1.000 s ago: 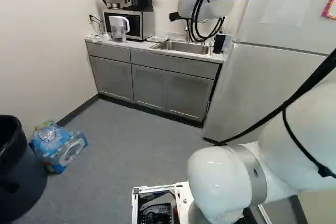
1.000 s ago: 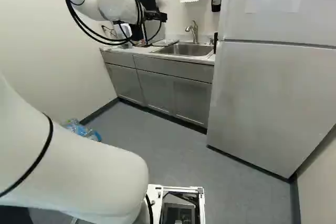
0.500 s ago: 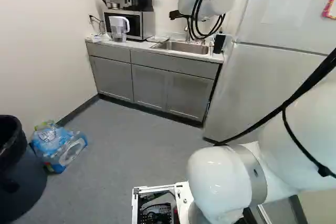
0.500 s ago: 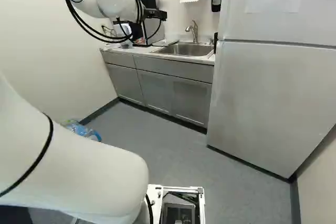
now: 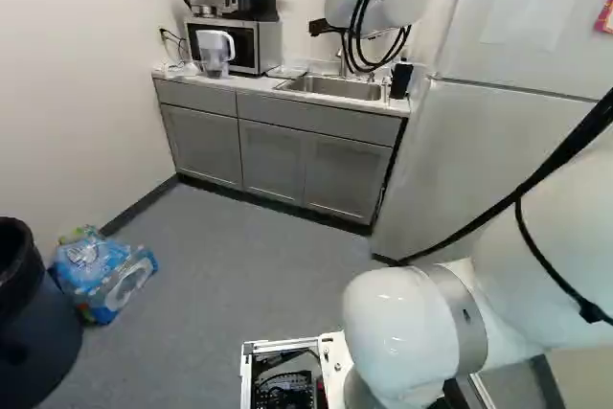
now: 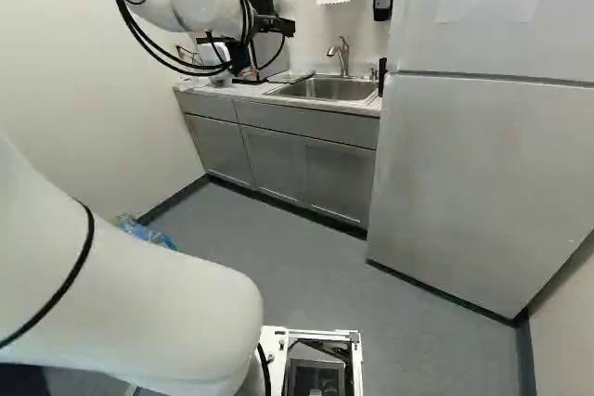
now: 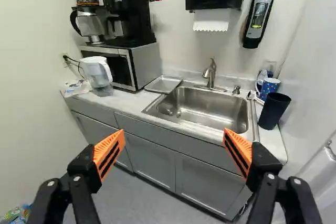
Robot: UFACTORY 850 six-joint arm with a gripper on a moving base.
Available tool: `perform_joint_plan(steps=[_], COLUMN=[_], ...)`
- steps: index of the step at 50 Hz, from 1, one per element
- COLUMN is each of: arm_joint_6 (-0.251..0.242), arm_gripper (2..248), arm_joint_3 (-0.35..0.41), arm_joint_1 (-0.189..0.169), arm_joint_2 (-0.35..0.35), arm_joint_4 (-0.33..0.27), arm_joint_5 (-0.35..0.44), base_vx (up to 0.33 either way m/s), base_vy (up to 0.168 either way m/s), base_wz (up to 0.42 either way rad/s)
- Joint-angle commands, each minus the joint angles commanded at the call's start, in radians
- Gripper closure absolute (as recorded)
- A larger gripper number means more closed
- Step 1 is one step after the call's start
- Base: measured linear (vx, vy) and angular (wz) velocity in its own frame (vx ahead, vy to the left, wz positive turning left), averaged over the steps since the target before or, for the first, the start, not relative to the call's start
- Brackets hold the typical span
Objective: Rinse the cup and place it in the tray
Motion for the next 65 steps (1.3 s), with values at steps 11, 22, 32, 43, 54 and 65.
perform_joint_plan(steps=[11,22,32,43,54,65], arm_joint_6=[0.000,0.000,0.000,0.000,0.000,0.000], arm_gripper=[3,3,3,3,3,3], arm_joint_3=[0.000,0.000,0.000,0.000,0.000,0.000], arm_joint_1=[0.000,0.000,0.000,0.000,0.000,0.000], arm_joint_2=[0.000,0.000,0.000,0.000,0.000,0.000], arm_joint_4=[0.000,0.000,0.000,0.000,0.000,0.000], arm_joint_5=[0.000,0.000,0.000,0.000,0.000,0.000], base_vx=[0.141,0.163,0.162,0.167,0.177,0.174], base_vy=[0.099,0.110,0.117,0.129,0.135,0.131], base_wz=[-0.031,-0.032,-0.031,-0.026,-0.028,-0.027])
